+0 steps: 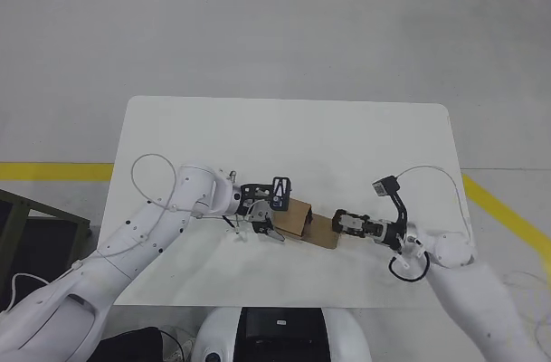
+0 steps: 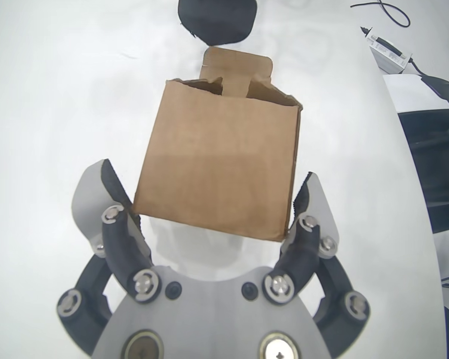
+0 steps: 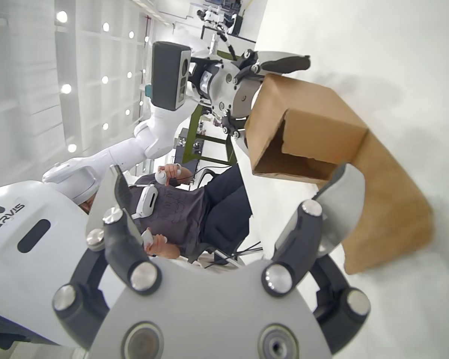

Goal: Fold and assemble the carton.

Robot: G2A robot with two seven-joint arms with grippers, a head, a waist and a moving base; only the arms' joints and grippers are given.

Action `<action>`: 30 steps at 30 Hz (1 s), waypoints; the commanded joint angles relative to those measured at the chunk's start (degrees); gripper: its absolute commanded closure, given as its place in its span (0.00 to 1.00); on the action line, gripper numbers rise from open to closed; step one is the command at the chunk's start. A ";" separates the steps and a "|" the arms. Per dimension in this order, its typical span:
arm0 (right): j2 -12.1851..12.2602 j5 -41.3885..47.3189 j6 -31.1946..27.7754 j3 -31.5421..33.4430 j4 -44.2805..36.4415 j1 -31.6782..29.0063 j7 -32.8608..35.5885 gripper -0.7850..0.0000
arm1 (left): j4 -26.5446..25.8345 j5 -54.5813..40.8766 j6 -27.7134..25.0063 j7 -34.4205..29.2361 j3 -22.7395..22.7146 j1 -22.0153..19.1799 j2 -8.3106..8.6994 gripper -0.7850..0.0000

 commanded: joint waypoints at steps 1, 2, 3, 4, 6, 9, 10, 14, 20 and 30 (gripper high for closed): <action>0.64 -1.34 1.35 2.44 -2.14 -2.37 -0.63 0.00 | -0.06 0.24 0.00 0.21 -0.15 0.12 0.09 0.00; 0.92 -2.14 1.93 3.47 -2.95 -3.38 -0.99 0.00 | -0.08 0.33 0.00 0.28 -0.20 0.17 0.13 0.00; 1.17 -2.92 2.47 4.37 -3.70 -4.35 -1.25 0.00 | -0.09 0.41 0.00 0.36 -0.23 0.21 0.16 0.00; 1.39 -3.57 3.02 5.17 -4.25 -5.20 -1.47 0.00 | -0.10 0.46 0.00 0.46 -0.28 0.25 0.19 0.00; 1.71 -4.97 3.78 6.16 -5.01 -6.40 -1.23 0.00 | -0.11 0.59 0.00 0.62 -0.36 0.35 0.23 0.00; 1.78 -6.71 4.48 5.97 -5.10 -7.13 -1.29 0.00 | -0.13 0.73 0.00 0.75 -0.33 0.44 0.26 0.00; 1.72 -7.07 4.74 5.65 -4.64 -6.95 -1.45 0.00 | -0.13 0.76 0.00 0.77 -0.30 0.42 0.26 0.00; 1.17 -6.31 4.53 3.52 -2.04 -5.41 -1.55 0.00 | -0.12 0.84 0.00 0.94 -0.20 0.37 0.28 0.00; 0.08 -4.20 3.70 -0.22 2.52 -2.06 -0.20 0.00 | -0.07 0.83 0.00 0.80 -0.25 0.38 0.28 0.00; -1.38 -0.14 5.82 -4.22 6.90 1.39 1.44 0.00 | -0.08 0.61 0.00 0.03 -0.46 0.52 0.14 0.00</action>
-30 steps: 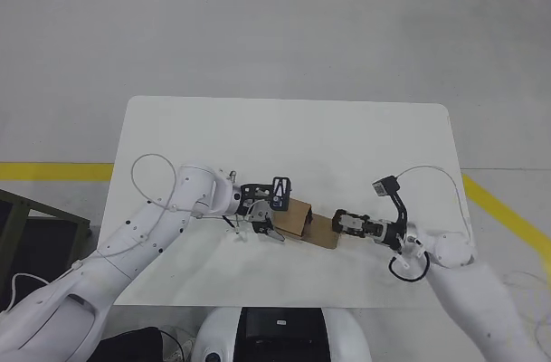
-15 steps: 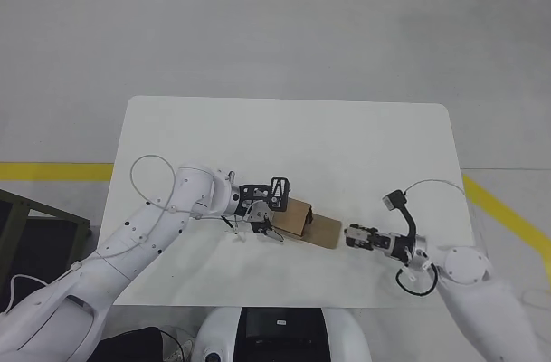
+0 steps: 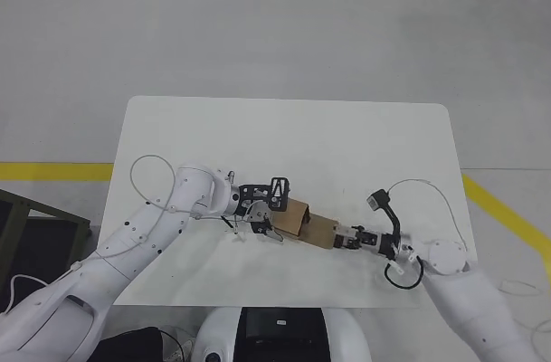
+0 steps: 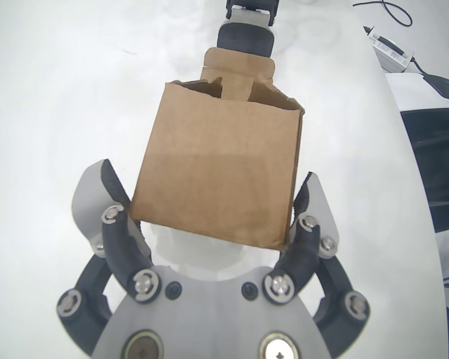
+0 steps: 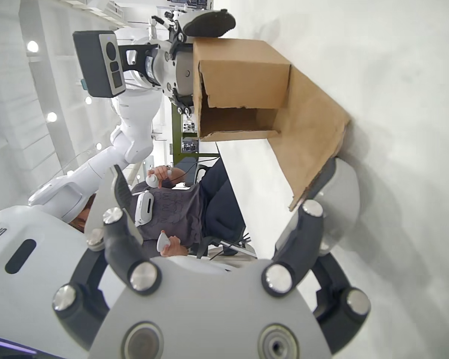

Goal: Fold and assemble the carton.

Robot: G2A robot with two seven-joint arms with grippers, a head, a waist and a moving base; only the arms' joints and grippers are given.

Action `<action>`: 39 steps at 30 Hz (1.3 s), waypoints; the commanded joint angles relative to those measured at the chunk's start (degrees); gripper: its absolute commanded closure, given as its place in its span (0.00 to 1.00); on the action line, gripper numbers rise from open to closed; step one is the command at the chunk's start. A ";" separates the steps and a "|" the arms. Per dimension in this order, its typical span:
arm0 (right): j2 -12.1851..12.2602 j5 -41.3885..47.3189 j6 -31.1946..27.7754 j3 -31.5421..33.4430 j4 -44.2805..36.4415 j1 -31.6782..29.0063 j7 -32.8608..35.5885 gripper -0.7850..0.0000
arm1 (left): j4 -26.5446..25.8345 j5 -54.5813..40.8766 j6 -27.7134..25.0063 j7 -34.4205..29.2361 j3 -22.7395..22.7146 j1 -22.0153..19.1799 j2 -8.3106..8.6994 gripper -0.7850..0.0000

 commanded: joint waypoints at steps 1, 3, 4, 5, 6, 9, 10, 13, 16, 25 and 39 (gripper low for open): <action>-0.23 0.36 0.19 -0.52 0.61 0.55 0.05 0.00 | -0.01 -0.01 0.00 -0.18 -0.09 0.08 -0.06 0.00; -0.44 2.06 -0.39 -0.86 0.54 0.64 1.14 0.00 | -0.03 0.01 0.00 -0.41 -0.23 0.18 -0.09 0.00; -0.45 2.16 -0.80 -0.86 0.30 0.71 1.66 0.00 | -0.10 0.00 0.00 -0.49 -0.33 0.25 -0.09 0.00; -0.49 2.74 -1.10 -0.91 -0.08 0.61 2.31 0.00 | -0.16 0.00 0.00 -0.57 -0.42 0.32 -0.08 0.00; -0.50 3.36 -1.36 -0.91 -0.46 0.52 3.03 0.00 | -0.23 0.00 0.00 -0.64 -0.50 0.39 -0.07 0.00; -0.55 4.94 -2.07 -0.96 -1.76 0.25 5.10 0.00 | -0.44 0.10 0.00 -0.85 -0.74 0.60 -0.06 0.00; -0.54 4.98 -2.13 -0.87 -1.82 0.22 5.28 0.00 | -0.55 0.10 0.00 -0.86 -0.79 0.70 -0.07 0.00; -0.49 1.77 -0.67 -0.78 -1.54 0.51 3.36 0.00 | -0.72 0.19 0.00 -0.90 -0.93 0.91 -0.08 0.00; -0.60 -0.49 1.23 -1.26 -1.85 0.54 1.35 0.00 | -0.82 0.34 0.00 -0.75 -1.16 1.09 -0.05 0.00; -1.54 5.99 -0.69 -3.05 -1.89 1.45 5.89 0.00 | -1.30 0.92 0.00 -0.55 -1.89 1.67 0.10 0.00; -2.62 3.40 -3.44 -4.51 -3.72 2.98 2.41 0.00 | -1.53 1.31 0.00 -0.54 -1.59 1.60 0.09 0.00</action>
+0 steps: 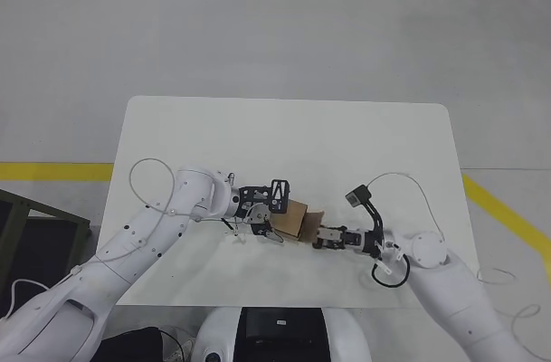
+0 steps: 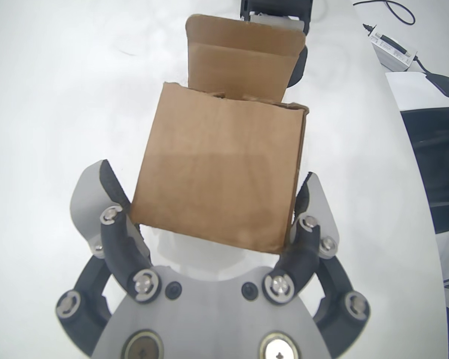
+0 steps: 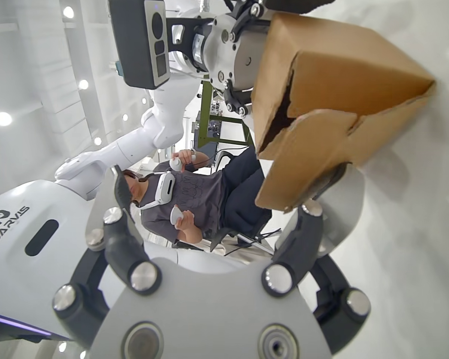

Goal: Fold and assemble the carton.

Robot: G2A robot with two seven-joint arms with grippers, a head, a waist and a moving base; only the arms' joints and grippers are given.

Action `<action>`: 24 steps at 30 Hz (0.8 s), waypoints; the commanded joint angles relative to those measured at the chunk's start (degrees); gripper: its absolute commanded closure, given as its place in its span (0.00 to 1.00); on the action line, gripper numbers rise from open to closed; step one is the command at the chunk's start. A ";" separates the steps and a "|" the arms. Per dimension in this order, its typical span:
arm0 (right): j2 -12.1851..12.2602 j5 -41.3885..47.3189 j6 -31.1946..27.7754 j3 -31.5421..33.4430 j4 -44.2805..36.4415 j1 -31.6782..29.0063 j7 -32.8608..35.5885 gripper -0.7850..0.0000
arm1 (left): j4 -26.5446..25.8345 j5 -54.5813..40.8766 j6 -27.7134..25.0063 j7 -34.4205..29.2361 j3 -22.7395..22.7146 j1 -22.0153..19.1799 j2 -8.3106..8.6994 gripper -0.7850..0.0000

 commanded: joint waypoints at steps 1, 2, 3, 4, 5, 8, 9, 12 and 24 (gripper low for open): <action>-0.08 -0.82 0.02 -0.07 -0.53 0.11 -0.71 0.00 | 0.02 -0.09 0.00 -0.10 0.08 -0.06 0.00 0.00; -0.12 -0.95 0.01 -0.10 -0.83 0.12 -0.89 0.00 | 0.03 -0.14 0.00 -0.13 0.11 -0.09 0.00 0.00; -0.14 -1.13 -0.02 -0.09 -1.02 0.13 -1.03 0.00 | 0.03 -0.19 0.00 -0.16 0.13 -0.11 0.01 0.00; -0.17 -1.22 -0.12 -0.03 -1.18 0.14 -1.19 0.00 | 0.04 -0.23 0.00 -0.18 0.15 -0.14 0.01 0.00; -0.18 -1.35 -0.16 0.01 -1.27 0.12 -1.30 0.00 | 0.05 -0.26 0.00 -0.19 0.17 -0.15 0.02 0.00; -0.18 -2.40 -0.23 0.31 -1.47 0.15 -1.97 0.00 | 0.12 -0.40 0.00 -0.32 0.22 -0.20 0.03 0.00; -0.16 -3.15 -0.25 0.42 -1.64 0.13 -2.38 0.00 | 0.15 -0.45 0.00 -0.38 0.30 -0.20 0.03 0.00; -0.11 -5.12 -0.24 0.66 -2.51 -0.10 -3.39 0.00 | 0.23 -0.73 0.00 -0.56 0.47 -0.35 0.04 0.00; 0.24 -11.07 1.84 2.48 -5.30 -0.88 -7.64 0.54 | 0.43 -1.08 0.00 -0.99 0.92 -0.78 0.12 0.00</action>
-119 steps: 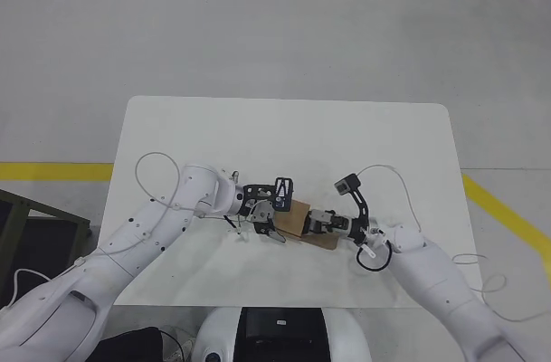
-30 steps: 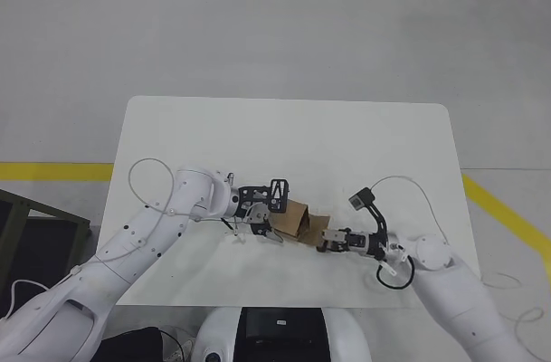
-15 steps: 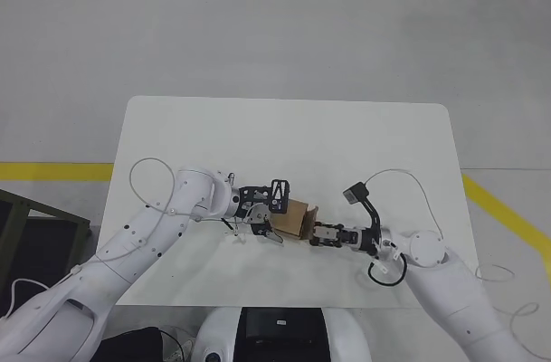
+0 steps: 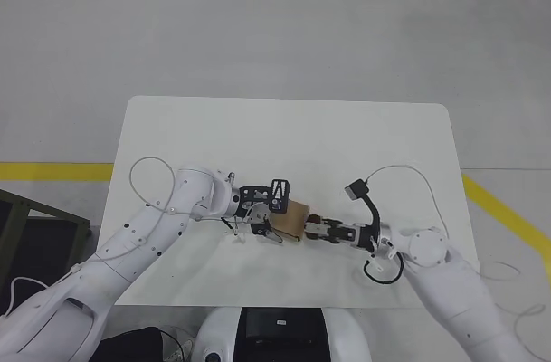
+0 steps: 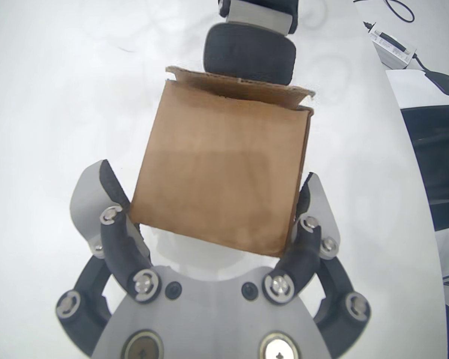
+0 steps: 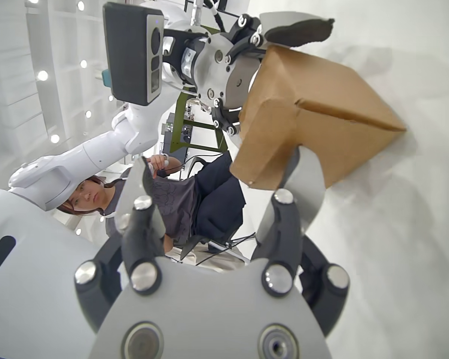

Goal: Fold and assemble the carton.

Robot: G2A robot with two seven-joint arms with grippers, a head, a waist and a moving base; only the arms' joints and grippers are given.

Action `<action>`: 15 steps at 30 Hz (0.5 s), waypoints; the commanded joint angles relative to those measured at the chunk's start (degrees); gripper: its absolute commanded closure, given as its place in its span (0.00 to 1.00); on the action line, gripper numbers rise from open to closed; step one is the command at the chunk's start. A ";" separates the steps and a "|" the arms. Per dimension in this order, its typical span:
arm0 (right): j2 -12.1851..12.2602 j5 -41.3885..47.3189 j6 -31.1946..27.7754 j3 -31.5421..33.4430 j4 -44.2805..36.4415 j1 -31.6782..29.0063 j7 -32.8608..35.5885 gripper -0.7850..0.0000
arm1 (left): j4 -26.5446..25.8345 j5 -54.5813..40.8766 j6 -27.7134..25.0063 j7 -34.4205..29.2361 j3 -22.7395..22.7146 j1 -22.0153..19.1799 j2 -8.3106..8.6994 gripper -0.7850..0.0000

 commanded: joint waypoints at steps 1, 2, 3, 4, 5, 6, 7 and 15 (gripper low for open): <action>0.09 -0.16 0.27 0.49 -0.31 -0.12 -0.13 0.55 | 0.02 -0.06 0.00 -0.14 0.01 -0.04 0.02 0.00; 0.14 -0.25 0.46 0.71 -0.41 -0.17 -0.23 0.56 | 0.01 -0.10 0.00 -0.18 0.01 -0.04 0.03 0.00; 0.17 -0.33 0.84 0.90 -0.40 -0.22 -0.36 0.56 | -0.02 -0.13 0.00 -0.21 0.02 -0.03 0.04 0.00; 0.19 -0.49 1.28 1.02 -0.39 -0.19 -0.45 0.56 | -0.04 -0.15 0.00 -0.24 0.01 -0.02 0.05 0.00; 0.20 -0.62 1.70 1.08 -0.28 -0.15 -0.53 0.56 | -0.07 -0.17 0.00 -0.26 0.01 0.00 0.06 0.00; 0.19 -0.72 2.19 1.08 -0.04 -0.06 -0.63 0.57 | -0.11 -0.20 0.00 -0.29 0.01 0.01 0.07 0.00; 0.16 -0.82 2.94 0.98 0.38 0.07 -0.67 0.57 | -0.14 -0.22 0.00 -0.32 0.00 0.03 0.08 0.00; -0.45 1.61 2.56 -0.30 3.16 1.54 0.71 0.60 | -0.36 -0.36 0.00 -0.77 -0.02 0.15 0.18 0.00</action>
